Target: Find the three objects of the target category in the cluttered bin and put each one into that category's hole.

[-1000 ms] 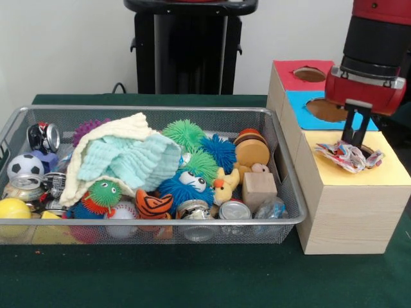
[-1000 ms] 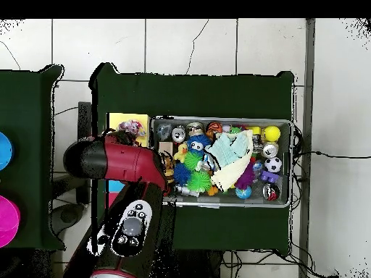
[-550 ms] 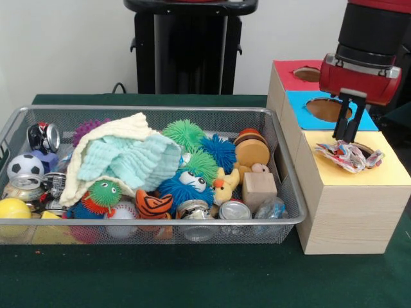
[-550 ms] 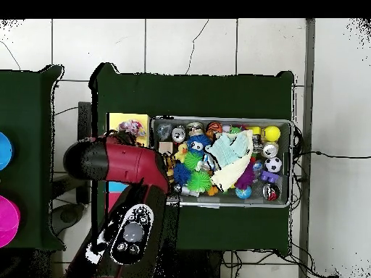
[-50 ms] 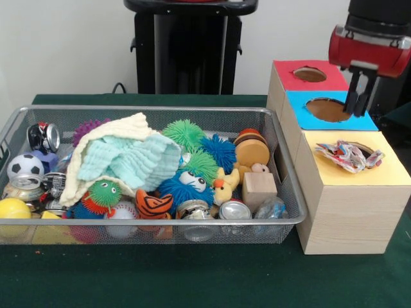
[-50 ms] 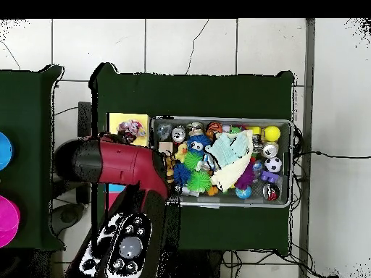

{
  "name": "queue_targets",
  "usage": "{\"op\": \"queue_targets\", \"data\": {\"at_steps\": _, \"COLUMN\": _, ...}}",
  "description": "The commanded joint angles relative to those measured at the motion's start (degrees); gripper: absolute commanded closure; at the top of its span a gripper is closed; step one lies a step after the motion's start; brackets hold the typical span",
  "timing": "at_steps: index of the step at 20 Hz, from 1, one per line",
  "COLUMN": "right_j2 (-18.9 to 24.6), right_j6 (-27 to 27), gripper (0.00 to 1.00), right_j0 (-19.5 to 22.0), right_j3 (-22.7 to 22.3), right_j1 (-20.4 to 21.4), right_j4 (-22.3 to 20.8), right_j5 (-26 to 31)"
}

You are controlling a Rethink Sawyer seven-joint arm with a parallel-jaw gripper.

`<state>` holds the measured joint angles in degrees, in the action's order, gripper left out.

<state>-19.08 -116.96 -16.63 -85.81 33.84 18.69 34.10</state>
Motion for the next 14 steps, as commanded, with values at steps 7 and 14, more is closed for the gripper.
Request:
{"op": "queue_targets", "data": {"at_steps": 7, "right_j2": -1.9, "right_j6": -5.1, "gripper": 1.0, "right_j0": 0.9, "right_j3": 7.7, "right_j1": -0.8, "right_j4": -5.8, "right_j5": 1.9}}
{"op": "queue_targets", "data": {"at_steps": 14, "right_j2": -4.1, "right_j6": -5.8, "gripper": 1.0, "right_j0": 0.8, "right_j3": 11.8, "right_j1": -3.9, "right_j4": -9.0, "right_j5": -2.4}}
